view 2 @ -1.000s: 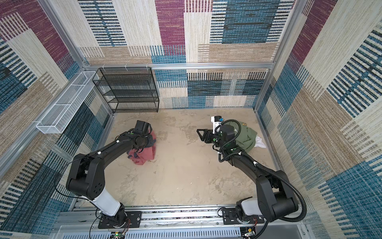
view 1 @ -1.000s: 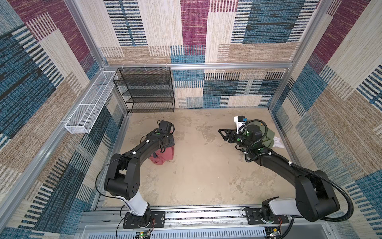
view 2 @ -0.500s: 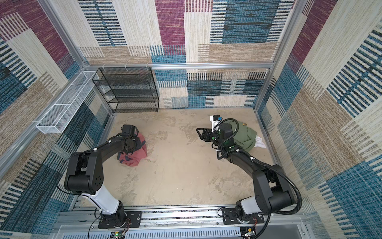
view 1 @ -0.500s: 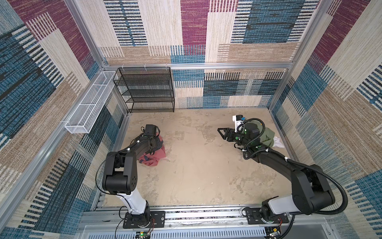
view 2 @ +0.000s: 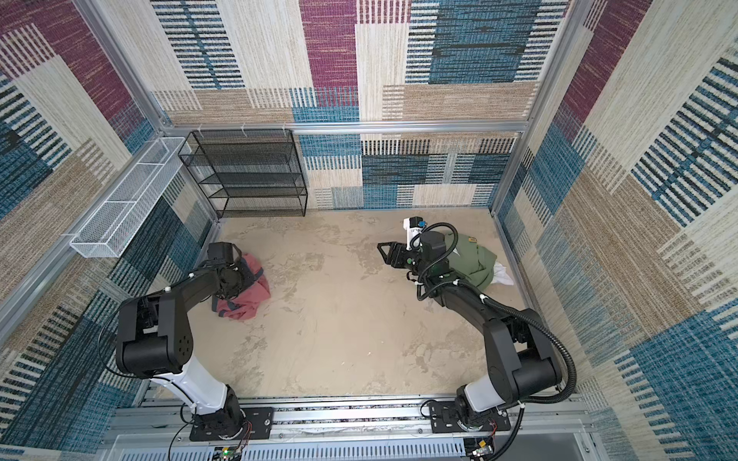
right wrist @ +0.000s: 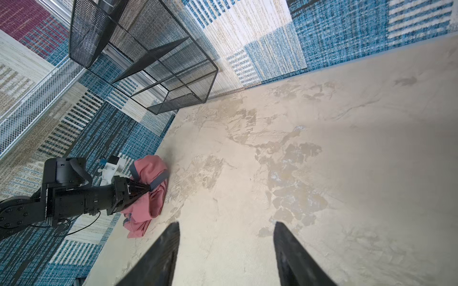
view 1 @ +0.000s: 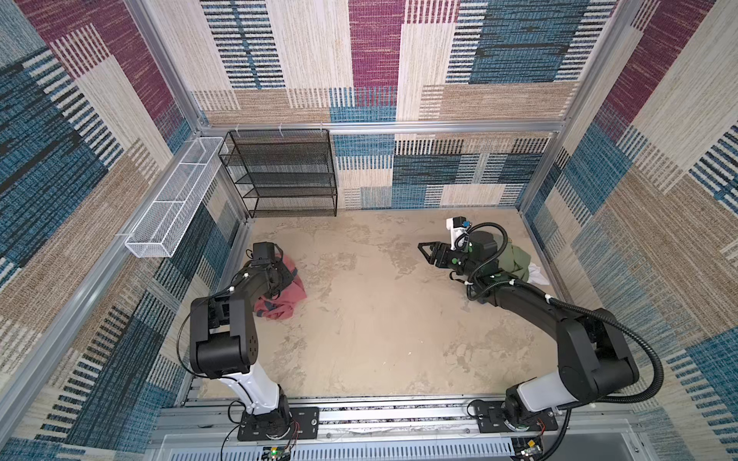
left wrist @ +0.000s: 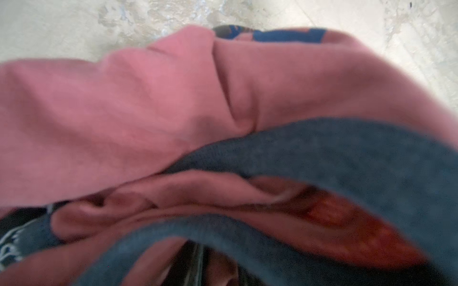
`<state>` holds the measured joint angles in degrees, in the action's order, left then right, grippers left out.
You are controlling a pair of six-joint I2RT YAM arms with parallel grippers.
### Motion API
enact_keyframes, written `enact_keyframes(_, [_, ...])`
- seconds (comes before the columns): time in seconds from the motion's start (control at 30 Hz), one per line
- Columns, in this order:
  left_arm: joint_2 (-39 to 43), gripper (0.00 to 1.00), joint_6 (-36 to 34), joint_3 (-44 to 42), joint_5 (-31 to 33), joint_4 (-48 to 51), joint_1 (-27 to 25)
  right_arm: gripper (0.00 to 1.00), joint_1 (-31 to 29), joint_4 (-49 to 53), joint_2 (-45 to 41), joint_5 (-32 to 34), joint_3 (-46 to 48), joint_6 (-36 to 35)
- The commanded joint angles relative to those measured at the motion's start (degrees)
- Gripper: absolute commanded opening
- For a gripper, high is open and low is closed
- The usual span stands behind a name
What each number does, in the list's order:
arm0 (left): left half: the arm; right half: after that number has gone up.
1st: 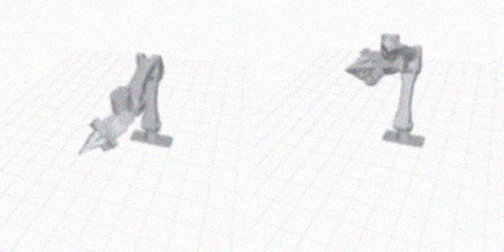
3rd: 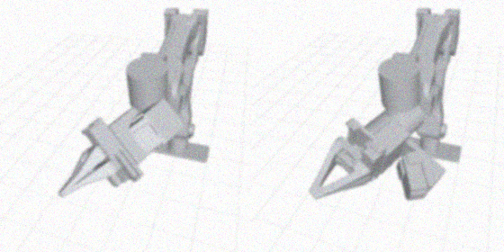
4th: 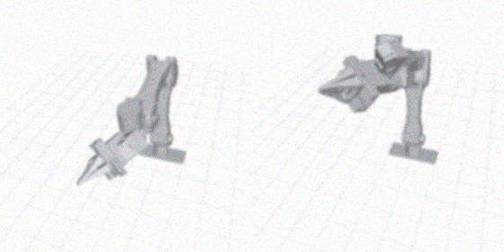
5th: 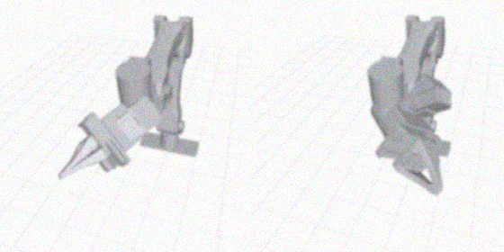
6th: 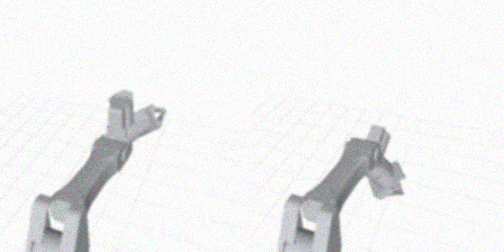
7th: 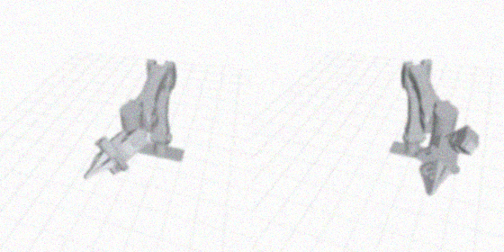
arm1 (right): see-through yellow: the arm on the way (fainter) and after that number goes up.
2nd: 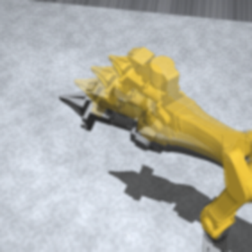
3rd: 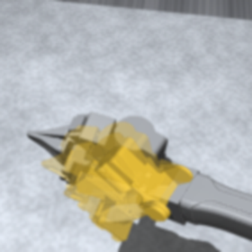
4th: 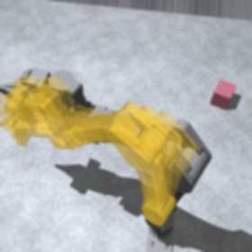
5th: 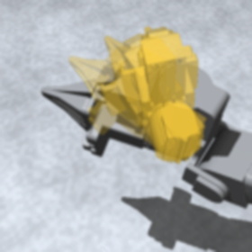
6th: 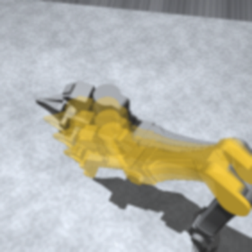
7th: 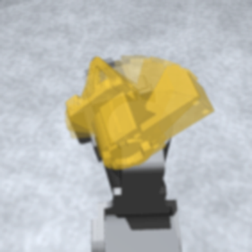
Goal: Pick out a specific cloth from the pile
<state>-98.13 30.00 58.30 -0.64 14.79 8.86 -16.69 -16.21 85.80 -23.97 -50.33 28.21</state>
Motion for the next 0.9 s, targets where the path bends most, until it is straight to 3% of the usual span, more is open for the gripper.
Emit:
enact_keyframes(0.0, [0.7,0.27,0.8,-0.1,-1.9,-0.5,1.5,0.63,0.0,-0.1,0.4,-0.3,-1.0,0.0])
enact_keyframes(0.27, [4.3,0.28,0.4,0.2,-5.4,-0.4,1.7,0.64,0.0,1.3,-1.1,1.2,-0.9,-1.8])
enact_keyframes(0.47, [11.6,0.29,-1.7,-2.1,-5.9,-1.1,-2.5,0.68,0.1,4.0,-4.7,5.4,-0.4,-5.1])
enact_keyframes(0.53, [14.3,0.29,-3.4,-2.8,-4.9,-1.4,-5.1,0.72,0.1,4.7,-6.3,7.4,-0.1,-7.3])
enact_keyframes(0.6, [16.8,0.3,-5.0,-3.4,-3.5,-1.4,-7.7,0.85,0.3,5.9,-7.8,10.9,0.1,-8.8])
enact_keyframes(0.63, [18.1,0.32,-6.2,-3.7,-2.6,-1.3,-9.2,0.95,0.6,6.5,-8.8,12.4,0.2,-9.6])
enact_keyframes(0.67, [19.1,0.35,-6.8,-4.0,-1.6,-1.4,-10.3,1.0,1.0,6.9,-9.5,13.4,0.4,-10.3])
enact_keyframes(0.7, [20.2,0.5,-7.7,-4.4,-0.9,-1.6,-11.5,1.0,1.6,7.3,-10.8,14.9,0.9,-11.2])
enact_keyframes(0.77, [22.0,0.66,-8.8,-5.4,0.2,-2.4,-12.9,1.0,2.7,6.7,-13.3,18.7,2.8,-13.2])
enact_keyframes(0.87, [23.5,0.69,-10.0,-6.7,1.4,-3.6,-13.2,1.0,5.3,3.3,-17.7,23.7,7.7,-15.6])
